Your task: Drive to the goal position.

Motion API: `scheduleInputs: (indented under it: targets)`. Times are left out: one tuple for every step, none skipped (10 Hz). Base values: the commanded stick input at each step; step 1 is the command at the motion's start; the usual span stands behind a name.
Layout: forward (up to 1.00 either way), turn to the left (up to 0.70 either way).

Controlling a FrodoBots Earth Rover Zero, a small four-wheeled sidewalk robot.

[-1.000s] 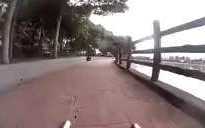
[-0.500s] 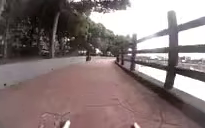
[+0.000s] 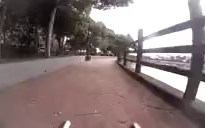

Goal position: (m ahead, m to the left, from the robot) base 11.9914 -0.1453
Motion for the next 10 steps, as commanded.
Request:
scheduleInputs:
  targets:
    - [1.0, -0.23]
    - [1.0, -0.07]
    - [1.0, 0.0]
    - [1.0, 0.0]
    - [1.0, 0.0]
    - [1.0, 0.0]
    - [1.0, 0.0]
    - [1.0, 0.0]
    - [1.0, 0.0]
    - [1.0, 0.0]
